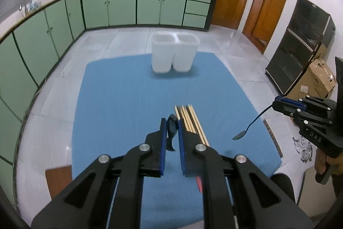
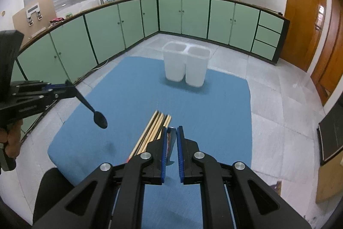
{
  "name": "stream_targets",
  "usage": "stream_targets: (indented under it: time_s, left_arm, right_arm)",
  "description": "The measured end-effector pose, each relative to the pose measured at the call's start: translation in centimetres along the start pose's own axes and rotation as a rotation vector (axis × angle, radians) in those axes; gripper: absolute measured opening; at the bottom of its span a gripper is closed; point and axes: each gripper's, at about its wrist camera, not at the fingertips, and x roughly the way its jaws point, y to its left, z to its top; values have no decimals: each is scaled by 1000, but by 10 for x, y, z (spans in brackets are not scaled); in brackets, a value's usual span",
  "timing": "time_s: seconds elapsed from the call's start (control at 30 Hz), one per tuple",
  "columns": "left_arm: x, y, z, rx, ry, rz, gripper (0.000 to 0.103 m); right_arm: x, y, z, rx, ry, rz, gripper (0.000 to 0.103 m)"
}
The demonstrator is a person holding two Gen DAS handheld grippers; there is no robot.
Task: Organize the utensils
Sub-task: 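Lift and carry both spoons toward the white utensil holder, then lower each spoon into a holder compartment and open both tools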
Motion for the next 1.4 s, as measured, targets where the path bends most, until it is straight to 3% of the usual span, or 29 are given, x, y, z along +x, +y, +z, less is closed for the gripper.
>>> stream_targets:
  time_s: [0.07,0.47,0.7,0.9,1.23,1.3,1.37,1.4]
  left_arm:
    - [5,-1,22,8,-5,-6,3]
    - [50,4,158,-9,-108,-1,3]
    - [108,7,222,-49,-123,0,3]
    - [160,10,237,-43,-101,2,3]
    - [209,27,210,-51,-11,7,5]
    - [204,29,207,-53,-14,16,16]
    - [191,31,208,-54,-31,31,36]
    - [182,31,209,-52,-48,35,38]
  right_arm:
    - [0,-2,18,-9,-8,-5,9]
    - [38,-38,159,25,-67,-36,9]
    - [100,-58,215,48,-71,-92,9]
    - [159,-73,225,55,-32,-116,9]
    - [218,-83,192,86,70,-114,10]
    - [216,-84,191,91,69,-115,11]
    - [207,-85,189,97,58,-116,16]
    - [203,-86,191,100,51,-118,16]
